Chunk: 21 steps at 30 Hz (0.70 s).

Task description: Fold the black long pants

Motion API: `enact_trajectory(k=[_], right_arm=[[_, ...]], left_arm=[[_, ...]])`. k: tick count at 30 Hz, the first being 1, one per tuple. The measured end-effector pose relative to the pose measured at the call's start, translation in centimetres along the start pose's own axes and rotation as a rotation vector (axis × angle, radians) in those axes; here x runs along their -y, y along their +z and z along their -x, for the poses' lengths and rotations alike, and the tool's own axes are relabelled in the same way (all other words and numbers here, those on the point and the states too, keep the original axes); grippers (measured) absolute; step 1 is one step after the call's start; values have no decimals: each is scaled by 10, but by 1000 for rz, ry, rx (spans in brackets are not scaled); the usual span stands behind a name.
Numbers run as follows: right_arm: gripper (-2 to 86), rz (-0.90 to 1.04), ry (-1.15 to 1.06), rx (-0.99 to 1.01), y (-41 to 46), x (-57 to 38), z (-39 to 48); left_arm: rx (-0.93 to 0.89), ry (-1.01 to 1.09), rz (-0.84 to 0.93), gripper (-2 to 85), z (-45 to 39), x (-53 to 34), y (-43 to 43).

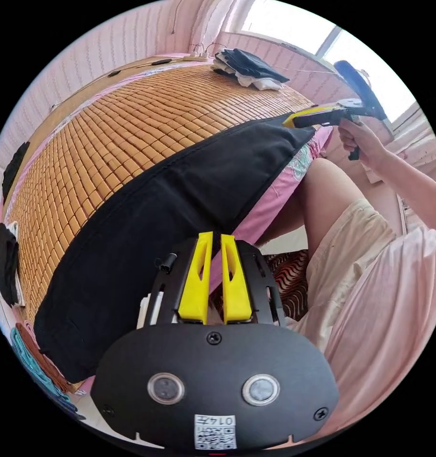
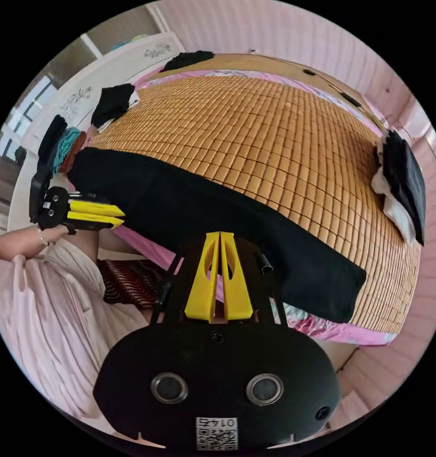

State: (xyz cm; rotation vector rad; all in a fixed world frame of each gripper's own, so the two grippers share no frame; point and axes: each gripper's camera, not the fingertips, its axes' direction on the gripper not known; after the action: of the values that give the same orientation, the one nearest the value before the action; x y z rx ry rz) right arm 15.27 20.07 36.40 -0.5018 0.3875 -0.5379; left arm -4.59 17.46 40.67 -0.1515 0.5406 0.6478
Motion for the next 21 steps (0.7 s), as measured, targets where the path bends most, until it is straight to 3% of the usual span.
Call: enact_trajectory(k=[2,5,9,14,21], right_arm=[[3,57,-207,27,10,43,52],[44,95,-348,40,14,75,92],[77,129,-368,-41,15,105,108],[37,133,-374,-83,-2,143,118],[9,86,-422,-112,-47,176,134]], left_arm=[[88,66,46,61,-17,9,16],[142,124,77,65,-31,11,31],[130,139,83,60,-36,11,38],[88,114,53,2,-37,7,42],[80,121,-23,-10,-45,-1,20]])
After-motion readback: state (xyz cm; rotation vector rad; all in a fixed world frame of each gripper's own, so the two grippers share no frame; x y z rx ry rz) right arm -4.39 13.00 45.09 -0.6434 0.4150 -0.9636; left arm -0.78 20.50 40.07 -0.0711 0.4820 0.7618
